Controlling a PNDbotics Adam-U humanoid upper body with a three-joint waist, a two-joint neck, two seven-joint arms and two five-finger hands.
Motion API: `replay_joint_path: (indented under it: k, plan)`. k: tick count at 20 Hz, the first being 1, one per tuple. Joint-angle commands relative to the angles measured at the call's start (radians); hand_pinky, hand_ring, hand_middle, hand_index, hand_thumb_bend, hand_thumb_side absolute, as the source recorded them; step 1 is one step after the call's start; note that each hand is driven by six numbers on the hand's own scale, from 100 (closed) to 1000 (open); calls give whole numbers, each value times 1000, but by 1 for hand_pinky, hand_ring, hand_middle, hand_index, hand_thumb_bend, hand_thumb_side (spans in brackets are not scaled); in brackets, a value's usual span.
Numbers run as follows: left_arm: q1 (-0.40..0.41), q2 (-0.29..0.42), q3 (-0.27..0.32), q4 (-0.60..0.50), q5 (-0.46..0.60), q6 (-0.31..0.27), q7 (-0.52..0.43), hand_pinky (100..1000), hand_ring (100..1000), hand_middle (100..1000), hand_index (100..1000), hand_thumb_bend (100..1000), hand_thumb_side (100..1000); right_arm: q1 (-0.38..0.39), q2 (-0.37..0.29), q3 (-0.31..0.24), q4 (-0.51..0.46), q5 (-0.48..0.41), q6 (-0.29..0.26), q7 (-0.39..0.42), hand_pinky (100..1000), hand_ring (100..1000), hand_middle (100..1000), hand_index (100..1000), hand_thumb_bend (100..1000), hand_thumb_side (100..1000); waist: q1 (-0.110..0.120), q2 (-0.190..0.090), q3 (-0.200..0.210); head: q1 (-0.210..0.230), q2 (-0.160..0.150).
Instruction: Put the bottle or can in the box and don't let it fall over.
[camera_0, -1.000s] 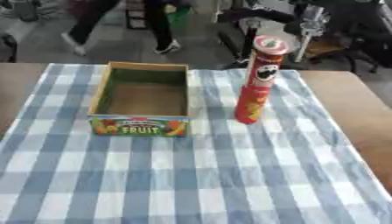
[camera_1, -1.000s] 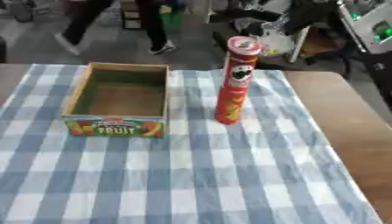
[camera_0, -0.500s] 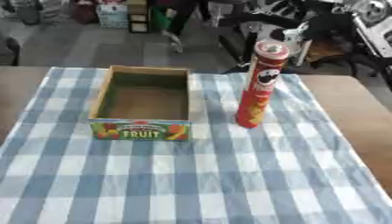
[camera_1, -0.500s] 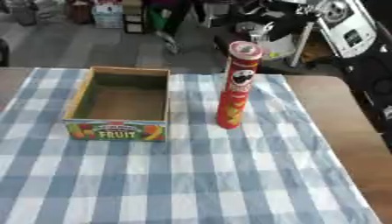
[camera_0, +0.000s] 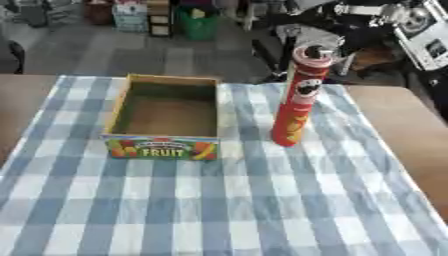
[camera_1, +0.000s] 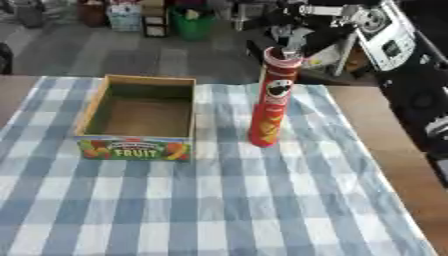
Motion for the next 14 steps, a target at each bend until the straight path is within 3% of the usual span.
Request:
replay_joint_path:
  k: [1,14]
  plan:
    - [-10,6,1,-9,1,-2,-5,686,529,517,686,312,455,-17,-19,-11,6,15,6,1,932,953,967,993,349,486,6,-7,1,-4,-7]
    - [-9,6,2,-9,2,-2,-15,687,530,519,688,316,464,-15,-4,-8,39,13,20,9,919,944,963,994,344,488,10,-8,4,-9,-2]
